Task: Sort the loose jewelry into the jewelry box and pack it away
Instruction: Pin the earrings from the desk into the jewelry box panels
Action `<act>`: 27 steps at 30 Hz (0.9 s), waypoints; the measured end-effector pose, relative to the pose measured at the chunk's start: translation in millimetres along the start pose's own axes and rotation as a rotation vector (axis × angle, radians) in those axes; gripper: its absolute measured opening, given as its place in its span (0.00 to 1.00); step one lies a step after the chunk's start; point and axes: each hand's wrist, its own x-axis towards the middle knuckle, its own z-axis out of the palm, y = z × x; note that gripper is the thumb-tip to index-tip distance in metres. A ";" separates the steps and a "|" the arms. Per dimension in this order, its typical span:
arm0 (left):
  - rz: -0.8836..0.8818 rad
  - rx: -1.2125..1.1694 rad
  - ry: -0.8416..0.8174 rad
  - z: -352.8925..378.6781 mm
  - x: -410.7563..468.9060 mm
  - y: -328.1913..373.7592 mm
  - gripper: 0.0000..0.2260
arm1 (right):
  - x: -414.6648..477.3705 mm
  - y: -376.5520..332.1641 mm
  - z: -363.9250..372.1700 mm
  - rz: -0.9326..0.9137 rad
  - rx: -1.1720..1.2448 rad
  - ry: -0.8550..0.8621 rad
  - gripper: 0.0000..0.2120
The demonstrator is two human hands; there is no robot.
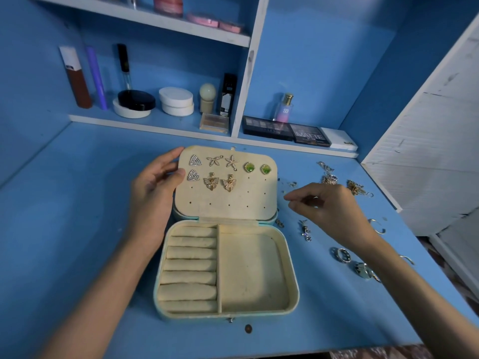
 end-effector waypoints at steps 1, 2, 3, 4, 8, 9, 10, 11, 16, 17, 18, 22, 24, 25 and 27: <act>-0.001 0.002 0.002 0.0 0.2 -0.3 0.17 | -0.2 0.0 1.6 0.002 0.003 -0.008 0.08; -0.001 0.005 0.002 -0.2 0.4 -0.5 0.17 | -0.5 -0.5 2.9 0.001 0.004 -0.015 0.08; 0.000 0.007 0.002 -0.3 0.5 -0.6 0.17 | -0.7 -1.2 4.1 -0.001 0.008 -0.022 0.08; 0.000 0.010 0.003 -0.4 0.5 -0.6 0.17 | -0.7 -2.2 5.0 0.000 0.017 -0.029 0.08; 0.001 -0.002 0.011 0.2 -0.2 0.2 0.17 | 0.4 -5.4 6.9 0.000 0.047 -0.035 0.07; 0.000 -0.006 0.011 0.4 -0.3 0.4 0.17 | 0.2 -5.8 6.8 -0.002 0.055 -0.033 0.07; 0.000 -0.008 0.010 0.5 -0.5 0.6 0.17 | -0.3 -6.5 6.5 -0.003 0.072 -0.030 0.07; 0.001 -0.007 0.009 0.7 -0.6 0.6 0.17 | -0.8 -7.1 5.9 -0.004 0.095 -0.024 0.07; 0.002 -0.002 0.008 0.3 0.0 0.4 0.17 | -1.3 -13.0 0.6 -0.041 0.200 -0.012 0.11; 0.000 0.000 0.006 0.3 0.0 0.1 0.17 | -1.3 -14.6 -0.1 -0.049 0.218 -0.021 0.13; -0.001 0.001 0.004 0.0 -0.2 0.1 0.17 | -1.4 -16.2 -0.3 -0.056 0.232 -0.027 0.14; 0.000 -0.005 0.004 -0.2 -0.3 1.3 0.18 | -0.2 -22.9 2.9 -0.076 0.268 -0.047 0.12; 0.004 -0.002 0.002 0.4 -0.7 1.9 0.18 | 1.0 -26.1 6.9 -0.095 0.249 -0.049 0.10; 0.006 0.000 0.003 0.6 -0.9 1.8 0.18 | 1.9 -27.7 9.0 -0.110 0.227 -0.043 0.09; 0.008 0.003 0.005 0.0 -0.8 1.6 0.18 | 4.2 -31.6 12.8 -0.139 0.189 -0.038 0.08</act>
